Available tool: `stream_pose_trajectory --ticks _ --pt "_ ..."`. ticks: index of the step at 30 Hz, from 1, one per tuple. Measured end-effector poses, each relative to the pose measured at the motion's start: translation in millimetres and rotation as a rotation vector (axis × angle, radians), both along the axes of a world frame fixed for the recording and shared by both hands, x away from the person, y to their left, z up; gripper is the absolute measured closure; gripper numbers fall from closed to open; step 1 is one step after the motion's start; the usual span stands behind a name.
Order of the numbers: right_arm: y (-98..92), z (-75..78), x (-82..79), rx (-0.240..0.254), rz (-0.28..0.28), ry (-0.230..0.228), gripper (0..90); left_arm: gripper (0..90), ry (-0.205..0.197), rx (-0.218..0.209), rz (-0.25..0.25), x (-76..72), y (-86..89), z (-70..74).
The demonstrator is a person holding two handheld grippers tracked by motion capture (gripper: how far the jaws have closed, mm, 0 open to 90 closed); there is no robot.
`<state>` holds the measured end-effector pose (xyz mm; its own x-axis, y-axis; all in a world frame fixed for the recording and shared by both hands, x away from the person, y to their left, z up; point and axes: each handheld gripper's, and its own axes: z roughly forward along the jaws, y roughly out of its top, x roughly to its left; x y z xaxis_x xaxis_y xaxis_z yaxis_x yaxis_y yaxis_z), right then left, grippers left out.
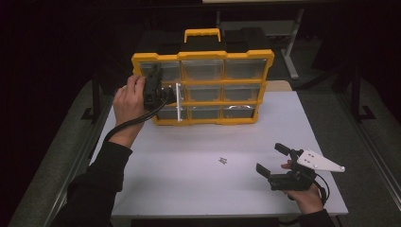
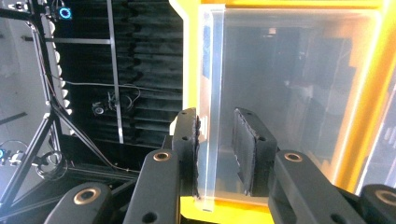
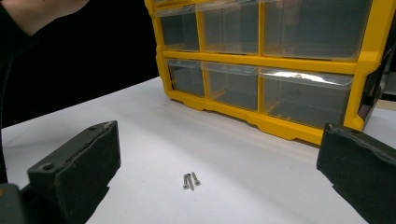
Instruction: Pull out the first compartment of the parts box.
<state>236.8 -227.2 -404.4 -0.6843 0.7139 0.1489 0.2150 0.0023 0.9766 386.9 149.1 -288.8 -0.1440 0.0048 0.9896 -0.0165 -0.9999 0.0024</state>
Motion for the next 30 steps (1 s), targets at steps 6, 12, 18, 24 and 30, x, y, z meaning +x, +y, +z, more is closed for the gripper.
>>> stream_pose_trajectory --ticks 6,12,18,24,30 --pt "-0.1 0.1 -0.1 0.001 0.000 0.000 0.0 73.4 -0.016 0.002 0.001 2.1 -1.2 2.9" --pt "-0.1 0.2 -0.2 0.003 -0.001 0.001 0.0 74.0 -0.020 0.017 0.006 3.9 -2.1 4.3" --pt "-0.2 0.2 -0.2 0.003 -0.001 0.000 0.0 75.3 -0.020 0.027 0.003 4.5 -1.9 4.0" --pt "-0.1 0.2 -0.2 0.003 -0.001 0.000 0.0 78.3 -0.018 0.030 -0.002 5.2 -1.5 2.8" --pt "-0.3 0.2 -0.2 0.003 -0.002 -0.002 0.0 79.9 -0.014 0.032 -0.002 5.0 -1.3 2.9"
